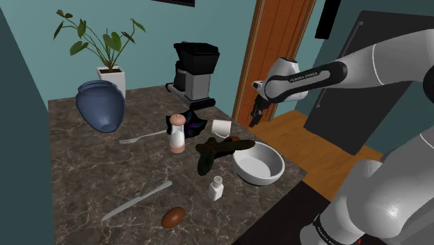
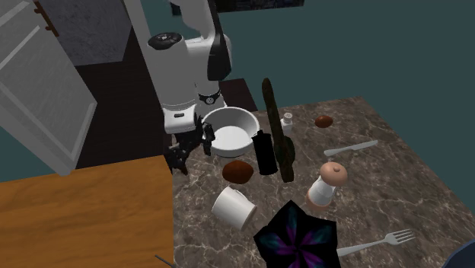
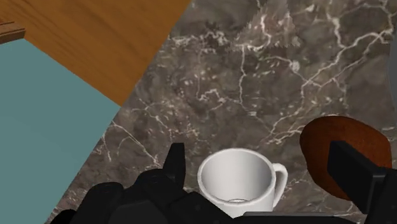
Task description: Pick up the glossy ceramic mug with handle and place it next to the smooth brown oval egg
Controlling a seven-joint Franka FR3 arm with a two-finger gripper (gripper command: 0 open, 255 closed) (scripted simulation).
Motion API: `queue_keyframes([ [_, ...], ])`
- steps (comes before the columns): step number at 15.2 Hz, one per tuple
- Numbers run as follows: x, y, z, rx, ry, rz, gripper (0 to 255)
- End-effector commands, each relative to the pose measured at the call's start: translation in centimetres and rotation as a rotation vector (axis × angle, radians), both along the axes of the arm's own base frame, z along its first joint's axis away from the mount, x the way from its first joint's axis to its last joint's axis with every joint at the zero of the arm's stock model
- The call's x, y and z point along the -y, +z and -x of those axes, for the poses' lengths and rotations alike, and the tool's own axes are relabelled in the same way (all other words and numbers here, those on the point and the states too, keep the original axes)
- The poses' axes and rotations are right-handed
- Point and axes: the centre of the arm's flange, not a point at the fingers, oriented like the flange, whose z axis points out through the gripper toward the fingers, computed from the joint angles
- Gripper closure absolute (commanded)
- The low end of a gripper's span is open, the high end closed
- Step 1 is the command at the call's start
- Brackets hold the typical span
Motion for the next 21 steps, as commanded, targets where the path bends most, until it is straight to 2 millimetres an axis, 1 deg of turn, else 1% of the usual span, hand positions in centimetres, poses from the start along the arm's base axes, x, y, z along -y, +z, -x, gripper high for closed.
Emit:
queue_keyframes([
  [1, 0.0, -1.4, -2.3, 0.026, 0.06, 0.002, 0],
  [7, -0.7, -5.2, -8.4, 0.094, 0.23, 0.0, 0],
  [8, -0.7, -5.3, -8.4, 0.095, 0.232, 0.0, 0],
  [14, -1.0, -8.3, -9.4, 0.095, 0.232, 0.0, 0],
  [15, -1.1, -9.1, -9.7, 0.095, 0.232, 0.0, 0],
  [21, -1.1, -9.1, -9.7, 0.095, 0.232, 0.0, 0],
])
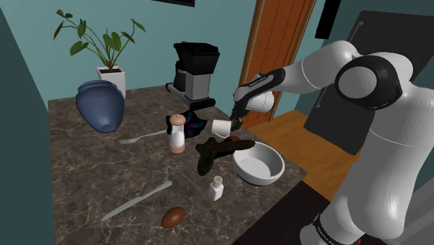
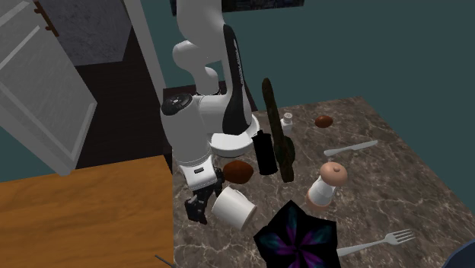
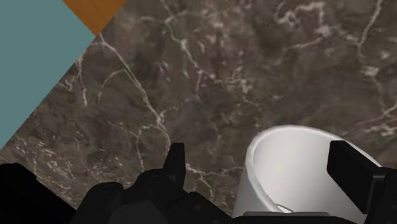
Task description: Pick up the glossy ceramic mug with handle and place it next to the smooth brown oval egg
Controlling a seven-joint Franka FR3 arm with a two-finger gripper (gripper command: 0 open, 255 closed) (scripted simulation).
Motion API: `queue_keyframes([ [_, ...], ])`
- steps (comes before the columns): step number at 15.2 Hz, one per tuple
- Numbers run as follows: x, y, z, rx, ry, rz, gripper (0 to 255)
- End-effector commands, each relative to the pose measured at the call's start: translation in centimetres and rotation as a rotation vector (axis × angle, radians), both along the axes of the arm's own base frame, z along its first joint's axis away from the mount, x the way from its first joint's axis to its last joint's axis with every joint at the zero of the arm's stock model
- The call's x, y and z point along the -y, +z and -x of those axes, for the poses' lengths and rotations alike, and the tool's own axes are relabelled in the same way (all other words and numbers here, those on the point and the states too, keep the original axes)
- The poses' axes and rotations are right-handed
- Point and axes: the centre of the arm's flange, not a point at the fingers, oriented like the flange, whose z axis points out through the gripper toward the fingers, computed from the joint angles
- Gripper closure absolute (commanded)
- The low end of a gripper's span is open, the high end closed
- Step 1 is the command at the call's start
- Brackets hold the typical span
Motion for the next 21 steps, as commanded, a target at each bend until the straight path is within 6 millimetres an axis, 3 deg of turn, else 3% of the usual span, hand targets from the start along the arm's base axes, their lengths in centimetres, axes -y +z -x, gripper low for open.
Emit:
queue_keyframes([
  [1, 0.0, 0.0, 0.0, 0.0, 0.0, 0.0, 0],
  [2, 0.0, 0.0, 0.0, 0.0, 0.0, 0.0, 0],
  [3, 0.0, 0.0, 0.0, 0.0, 0.0, 0.0, 255],
  [12, 0.0, 0.0, 0.0, 0.0, 0.0, 0.0, 255],
  [21, 0.0, 4.7, 0.0, 0.0, 0.0, 0.0, 255],
])
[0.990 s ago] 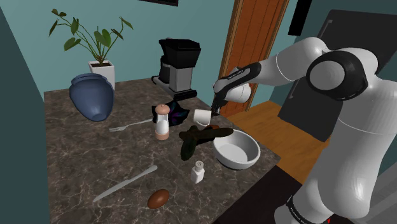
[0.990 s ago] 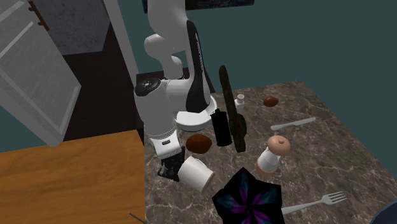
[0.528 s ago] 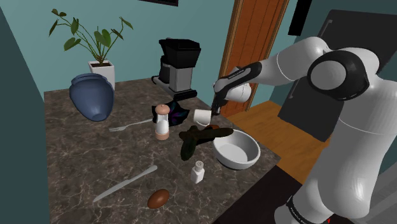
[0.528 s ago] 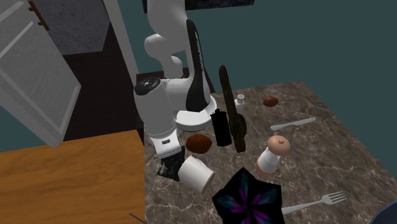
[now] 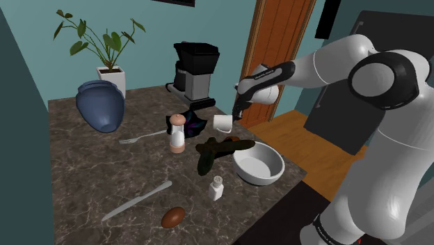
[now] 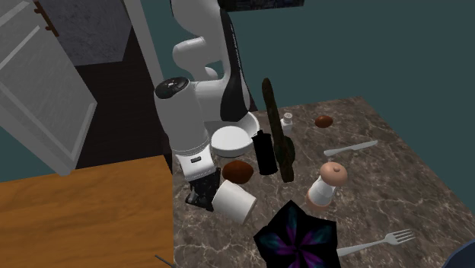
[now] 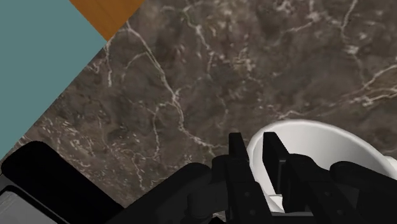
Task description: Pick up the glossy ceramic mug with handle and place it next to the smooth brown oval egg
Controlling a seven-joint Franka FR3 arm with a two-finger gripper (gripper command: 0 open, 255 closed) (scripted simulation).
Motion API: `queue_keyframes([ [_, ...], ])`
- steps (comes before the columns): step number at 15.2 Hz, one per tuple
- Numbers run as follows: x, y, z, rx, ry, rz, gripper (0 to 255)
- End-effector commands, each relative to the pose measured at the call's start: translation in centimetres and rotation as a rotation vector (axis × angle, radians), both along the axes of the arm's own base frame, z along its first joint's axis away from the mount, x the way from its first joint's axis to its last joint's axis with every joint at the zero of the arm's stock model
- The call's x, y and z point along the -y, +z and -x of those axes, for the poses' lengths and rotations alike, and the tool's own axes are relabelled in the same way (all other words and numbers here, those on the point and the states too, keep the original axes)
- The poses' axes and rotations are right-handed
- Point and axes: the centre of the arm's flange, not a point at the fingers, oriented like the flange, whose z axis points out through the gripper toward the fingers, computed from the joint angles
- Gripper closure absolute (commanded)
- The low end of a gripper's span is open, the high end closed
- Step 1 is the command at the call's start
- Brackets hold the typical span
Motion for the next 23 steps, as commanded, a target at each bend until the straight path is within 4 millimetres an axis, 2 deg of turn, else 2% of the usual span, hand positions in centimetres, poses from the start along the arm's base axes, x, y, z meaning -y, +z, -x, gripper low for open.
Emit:
queue_keyframes([
  [1, 0.0, 1.0, 0.0, 0.0, 0.0, 0.0, 255],
  [21, 0.0, 11.6, 0.0, 0.0, 0.0, 0.0, 255],
  [22, 0.0, 11.6, 0.0, 0.0, 0.0, 0.0, 255],
  [23, -1.0, 11.6, 1.0, 0.0, 0.0, 0.0, 255],
])
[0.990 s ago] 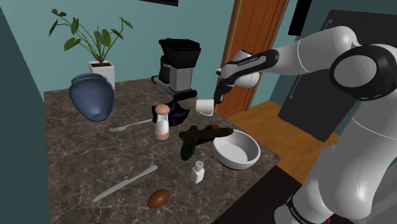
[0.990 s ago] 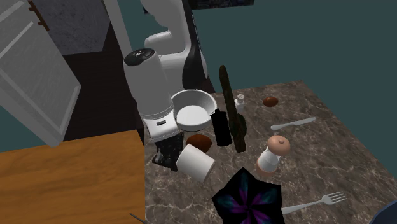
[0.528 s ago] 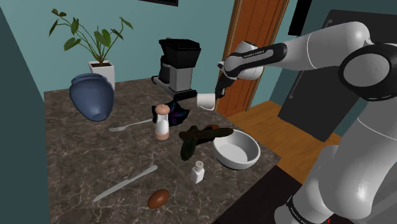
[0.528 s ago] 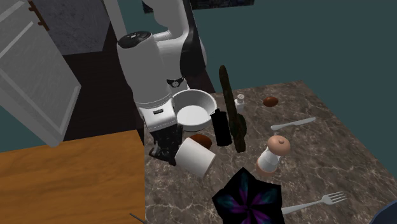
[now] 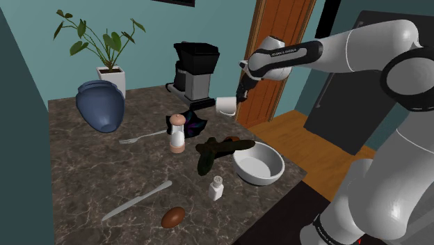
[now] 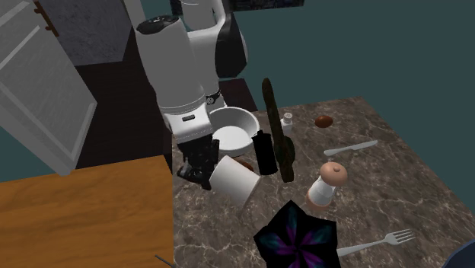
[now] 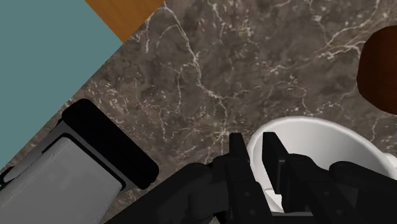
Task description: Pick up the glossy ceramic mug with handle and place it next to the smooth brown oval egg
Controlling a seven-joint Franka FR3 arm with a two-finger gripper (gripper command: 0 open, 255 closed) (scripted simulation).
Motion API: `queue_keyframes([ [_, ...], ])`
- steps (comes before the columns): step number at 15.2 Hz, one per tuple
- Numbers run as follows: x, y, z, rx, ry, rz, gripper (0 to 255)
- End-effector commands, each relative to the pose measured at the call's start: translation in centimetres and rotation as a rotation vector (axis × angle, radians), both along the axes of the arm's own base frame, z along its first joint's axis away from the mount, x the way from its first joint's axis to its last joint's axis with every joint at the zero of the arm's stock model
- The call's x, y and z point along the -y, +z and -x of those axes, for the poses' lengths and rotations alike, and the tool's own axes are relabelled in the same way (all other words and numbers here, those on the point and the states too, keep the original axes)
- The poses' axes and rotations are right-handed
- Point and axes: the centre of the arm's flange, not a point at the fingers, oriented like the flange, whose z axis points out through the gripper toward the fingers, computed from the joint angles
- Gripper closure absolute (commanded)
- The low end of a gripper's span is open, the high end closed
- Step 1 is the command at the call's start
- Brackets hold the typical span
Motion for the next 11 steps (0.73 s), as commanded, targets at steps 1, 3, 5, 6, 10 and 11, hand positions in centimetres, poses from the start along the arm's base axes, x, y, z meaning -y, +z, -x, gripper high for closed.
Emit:
queue_keyframes([
  [1, -1.5, 0.3, 1.4, 0.0, 0.0, 0.0, 255],
  [3, -3.4, 0.3, 3.2, 0.0, 0.0, 0.0, 255],
  [5, -5.3, 0.3, 5.0, 0.0, 0.0, 0.0, 255],
  [6, -6.2, 0.3, 5.9, 0.0, 0.0, 0.0, 255],
  [10, -10.1, 0.3, 9.6, 0.0, 0.0, 0.0, 255],
  [11, -11.0, 0.3, 10.5, 0.0, 0.0, 0.0, 255],
])
